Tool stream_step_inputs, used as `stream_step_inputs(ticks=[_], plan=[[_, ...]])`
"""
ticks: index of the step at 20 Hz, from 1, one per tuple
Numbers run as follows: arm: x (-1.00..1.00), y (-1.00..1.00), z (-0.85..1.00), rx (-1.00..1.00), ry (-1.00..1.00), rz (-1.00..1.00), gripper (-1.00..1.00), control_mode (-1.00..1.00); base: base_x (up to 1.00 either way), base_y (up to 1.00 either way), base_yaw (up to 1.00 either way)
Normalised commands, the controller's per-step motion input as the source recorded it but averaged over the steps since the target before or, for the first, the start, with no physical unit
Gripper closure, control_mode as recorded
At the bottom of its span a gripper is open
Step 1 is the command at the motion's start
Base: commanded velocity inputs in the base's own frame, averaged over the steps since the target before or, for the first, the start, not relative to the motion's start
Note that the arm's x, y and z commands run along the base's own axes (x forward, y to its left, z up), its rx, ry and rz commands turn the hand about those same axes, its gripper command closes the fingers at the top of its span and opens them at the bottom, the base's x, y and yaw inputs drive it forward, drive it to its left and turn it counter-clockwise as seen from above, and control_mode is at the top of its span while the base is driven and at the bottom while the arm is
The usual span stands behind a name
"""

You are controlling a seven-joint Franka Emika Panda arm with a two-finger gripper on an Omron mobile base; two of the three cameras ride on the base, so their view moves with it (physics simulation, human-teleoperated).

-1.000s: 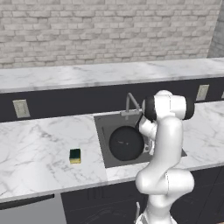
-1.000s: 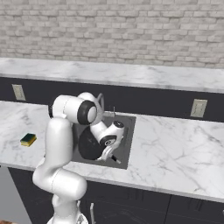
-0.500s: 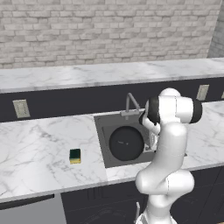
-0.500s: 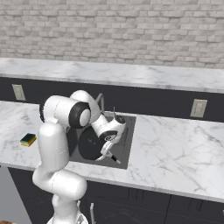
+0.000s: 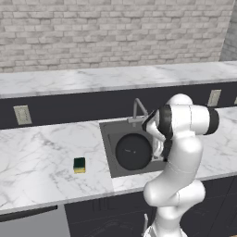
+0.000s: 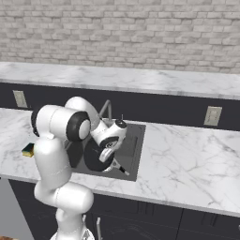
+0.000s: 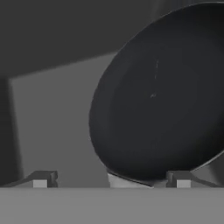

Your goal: Pick the pan and sponge and place them into the sink. Then turn on the water.

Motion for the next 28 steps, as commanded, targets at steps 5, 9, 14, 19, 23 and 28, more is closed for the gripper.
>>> stream_step_inputs(ticks=[5,9,14,19,23,28], plan=[[-0.27,0.36,0.50,0.01,-0.03,-0.16,-1.00,-1.00,0.00,0.00,0.00],[-0.20,0.44,0.24,0.04,0.00,-0.18,-1.00,-1.00,0.00,0.00,0.00],[-0.30,0.53,0.18,0.03,0.00,-0.19,-1.00,-1.00,0.00,0.00,0.00],[-0.29,0.38,0.45,0.01,0.00,-0.23,-1.00,-1.00,0.00,0.00,0.00],[-0.20,0.34,0.45,0.02,0.00,-0.24,-1.00,-1.00,0.00,0.00,0.00],[-0.18,0.29,0.51,0.03,0.00,-0.24,-1.00,-1.00,0.00,0.00,0.00]])
